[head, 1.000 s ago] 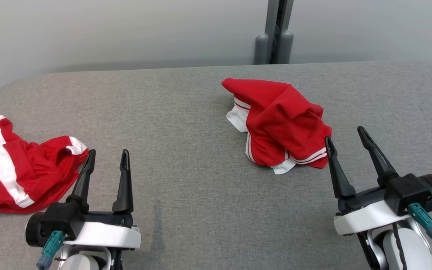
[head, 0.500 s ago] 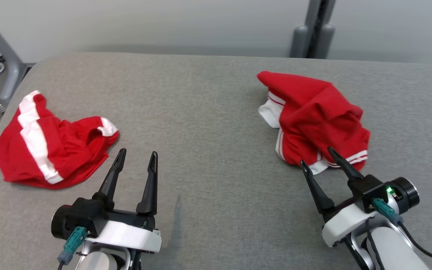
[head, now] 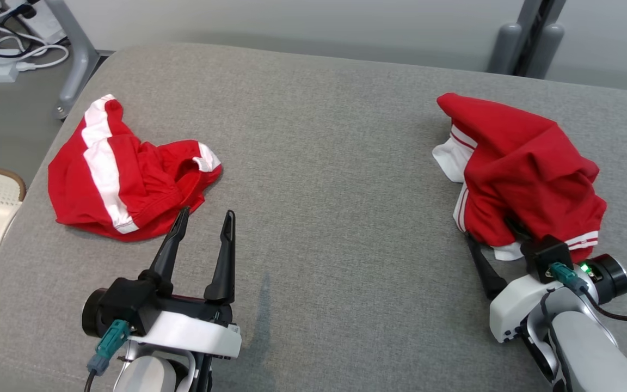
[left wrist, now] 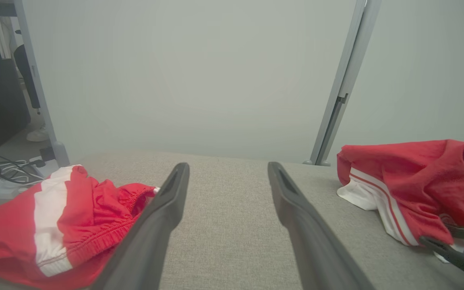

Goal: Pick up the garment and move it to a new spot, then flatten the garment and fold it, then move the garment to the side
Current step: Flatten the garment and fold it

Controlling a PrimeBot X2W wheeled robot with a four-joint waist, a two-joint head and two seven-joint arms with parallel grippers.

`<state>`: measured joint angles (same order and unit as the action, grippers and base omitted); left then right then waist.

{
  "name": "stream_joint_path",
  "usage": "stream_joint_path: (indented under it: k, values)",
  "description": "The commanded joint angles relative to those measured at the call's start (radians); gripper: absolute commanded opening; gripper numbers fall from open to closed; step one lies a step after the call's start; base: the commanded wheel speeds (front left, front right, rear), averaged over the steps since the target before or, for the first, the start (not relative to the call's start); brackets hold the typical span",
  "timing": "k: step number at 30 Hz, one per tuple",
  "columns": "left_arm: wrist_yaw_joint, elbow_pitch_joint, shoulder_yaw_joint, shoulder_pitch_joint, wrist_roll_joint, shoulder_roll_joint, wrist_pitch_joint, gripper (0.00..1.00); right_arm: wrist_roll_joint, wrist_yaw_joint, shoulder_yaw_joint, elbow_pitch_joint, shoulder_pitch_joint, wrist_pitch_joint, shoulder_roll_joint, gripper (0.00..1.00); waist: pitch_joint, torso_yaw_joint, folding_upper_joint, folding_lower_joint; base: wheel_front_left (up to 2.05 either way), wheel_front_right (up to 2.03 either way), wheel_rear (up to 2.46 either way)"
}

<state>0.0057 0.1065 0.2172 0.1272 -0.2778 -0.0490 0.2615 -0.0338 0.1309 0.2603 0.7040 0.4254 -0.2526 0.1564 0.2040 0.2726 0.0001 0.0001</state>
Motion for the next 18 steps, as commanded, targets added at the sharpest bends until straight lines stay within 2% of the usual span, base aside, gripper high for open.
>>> stream_joint_path:
  k: [1, 2, 3, 10, 18]
  values:
    - [0.006, -0.003, 0.002, 0.011, -0.008, -0.003, 0.003, 1.0, 0.006, 0.0, -0.007, 0.013, 0.011, -0.006, 0.002, 0.67, 0.003, 0.006, -0.0001, -0.0001, 0.0, 0.0, 0.0]
    - [0.006, -0.004, 0.004, 0.012, -0.01, -0.003, 0.003, 1.0, 0.009, 0.0, -0.011, 0.02, 0.016, -0.007, 0.001, 0.11, 0.004, 0.009, -0.0001, -0.0001, 0.0, 0.0, 0.0]
    - [0.007, -0.004, 0.006, 0.013, -0.012, -0.003, 0.003, 1.0, 0.011, 0.0, -0.012, 0.027, 0.021, -0.009, 0.0, 0.0, 0.005, 0.011, -0.0001, -0.0001, 0.0, 0.0, 0.0]
    - [0.015, 0.003, 0.009, 0.004, -0.028, -0.003, 0.003, 1.0, -0.057, 0.0, 0.042, -0.008, 0.051, -0.015, -0.037, 0.0, -0.013, 0.014, -0.0001, -0.0001, 0.0, 0.0, 0.0]
    - [0.02, 0.01, 0.007, -0.017, -0.02, -0.003, 0.003, 1.0, -0.22, 0.0, 0.279, -0.213, 0.146, -0.013, -0.048, 0.0, -0.067, -0.015, -0.0001, -0.0001, 0.0, 0.0, 0.0]
